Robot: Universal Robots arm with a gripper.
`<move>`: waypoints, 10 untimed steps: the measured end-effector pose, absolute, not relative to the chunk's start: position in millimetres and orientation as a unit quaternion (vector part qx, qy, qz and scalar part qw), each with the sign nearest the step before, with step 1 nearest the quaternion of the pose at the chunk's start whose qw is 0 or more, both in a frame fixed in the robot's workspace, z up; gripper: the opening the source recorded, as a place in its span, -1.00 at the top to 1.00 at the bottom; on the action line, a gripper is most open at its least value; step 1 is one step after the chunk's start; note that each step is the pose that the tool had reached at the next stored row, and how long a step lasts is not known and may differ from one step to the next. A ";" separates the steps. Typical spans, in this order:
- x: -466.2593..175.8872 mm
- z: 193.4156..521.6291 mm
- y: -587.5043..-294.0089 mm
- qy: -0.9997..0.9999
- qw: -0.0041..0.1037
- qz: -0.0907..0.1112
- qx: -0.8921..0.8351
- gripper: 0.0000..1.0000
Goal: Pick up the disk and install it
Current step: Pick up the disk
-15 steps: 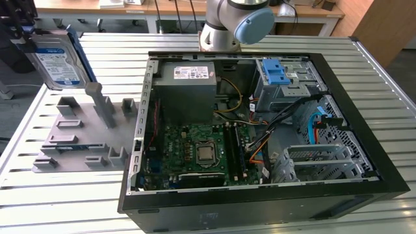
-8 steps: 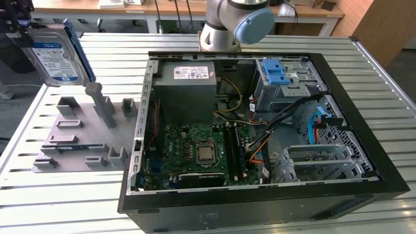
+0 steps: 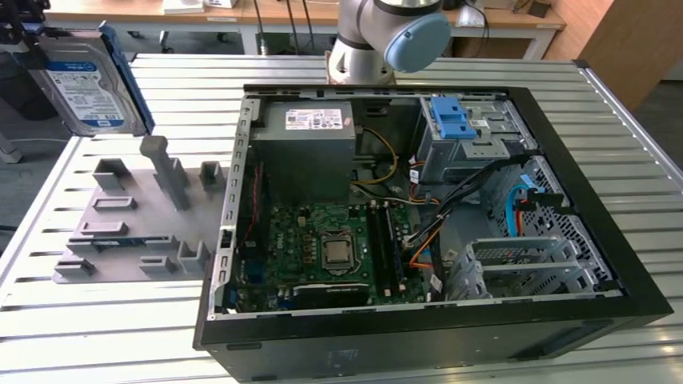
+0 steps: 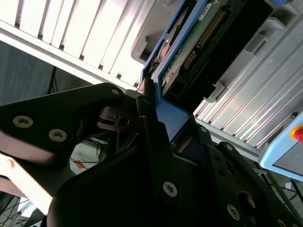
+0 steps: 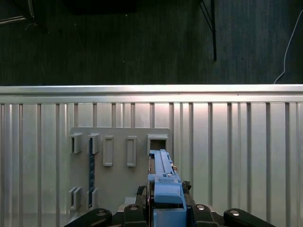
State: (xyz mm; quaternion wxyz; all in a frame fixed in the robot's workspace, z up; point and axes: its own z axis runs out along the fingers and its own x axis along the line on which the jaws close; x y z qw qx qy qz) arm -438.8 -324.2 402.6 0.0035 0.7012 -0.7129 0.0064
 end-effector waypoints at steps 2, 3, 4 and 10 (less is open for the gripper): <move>-438.8 403.9 -324.2 -0.713 0.003 0.006 0.701 0.26; -438.7 404.6 -324.2 -0.713 0.004 0.006 0.701 0.26; -438.8 405.2 -324.2 -0.713 0.003 0.006 0.701 0.26; -438.8 410.7 -324.2 -0.713 0.003 0.006 0.701 0.26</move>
